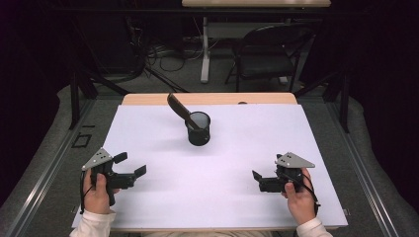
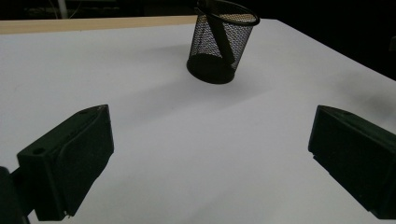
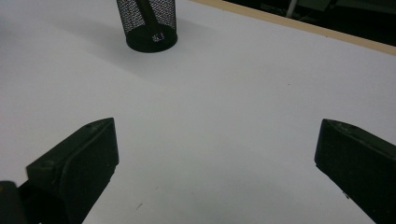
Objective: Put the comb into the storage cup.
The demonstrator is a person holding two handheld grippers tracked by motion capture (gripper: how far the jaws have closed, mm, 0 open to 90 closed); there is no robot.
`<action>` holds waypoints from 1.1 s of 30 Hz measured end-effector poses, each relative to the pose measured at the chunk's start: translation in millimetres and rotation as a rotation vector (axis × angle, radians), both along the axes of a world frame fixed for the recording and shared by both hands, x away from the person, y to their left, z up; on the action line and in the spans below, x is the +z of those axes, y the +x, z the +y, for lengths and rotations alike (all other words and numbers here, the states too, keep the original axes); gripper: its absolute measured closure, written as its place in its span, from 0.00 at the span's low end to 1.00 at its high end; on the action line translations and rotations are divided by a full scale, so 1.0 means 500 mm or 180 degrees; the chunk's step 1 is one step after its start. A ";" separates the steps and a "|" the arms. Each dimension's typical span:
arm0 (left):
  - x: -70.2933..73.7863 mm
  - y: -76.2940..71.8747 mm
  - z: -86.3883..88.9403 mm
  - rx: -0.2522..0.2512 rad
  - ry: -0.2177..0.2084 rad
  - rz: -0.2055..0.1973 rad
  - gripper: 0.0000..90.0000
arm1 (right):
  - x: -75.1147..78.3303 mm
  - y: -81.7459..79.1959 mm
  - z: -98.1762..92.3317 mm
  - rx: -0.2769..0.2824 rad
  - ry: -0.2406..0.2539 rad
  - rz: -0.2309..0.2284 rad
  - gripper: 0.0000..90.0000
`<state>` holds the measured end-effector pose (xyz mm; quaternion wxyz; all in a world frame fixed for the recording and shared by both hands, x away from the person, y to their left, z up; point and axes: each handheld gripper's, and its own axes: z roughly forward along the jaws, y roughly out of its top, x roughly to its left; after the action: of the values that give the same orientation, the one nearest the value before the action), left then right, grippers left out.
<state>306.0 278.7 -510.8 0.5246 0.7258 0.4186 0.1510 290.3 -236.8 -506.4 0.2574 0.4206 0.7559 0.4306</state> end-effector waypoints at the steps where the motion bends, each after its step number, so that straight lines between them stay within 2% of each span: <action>1: -0.002 -0.001 0.000 0.0008 0.0003 -0.0013 0.00 | -0.002 0.000 0.000 -0.0002 -0.0002 0.0002 0.00; 17: -0.024 -0.003 -0.004 -0.0099 0.0073 -0.0112 0.00 | -0.037 0.004 -0.002 -0.0001 0.0028 0.0092 0.00; 33: -0.035 0.001 -0.001 -0.0080 0.0079 -0.0080 0.00 | -0.049 0.007 -0.014 -0.0078 0.0037 0.0096 0.00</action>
<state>306.4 278.3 -528.5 0.5226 0.7355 0.4010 0.1587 294.0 -243.6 -531.1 0.2488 0.4378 0.7520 0.4254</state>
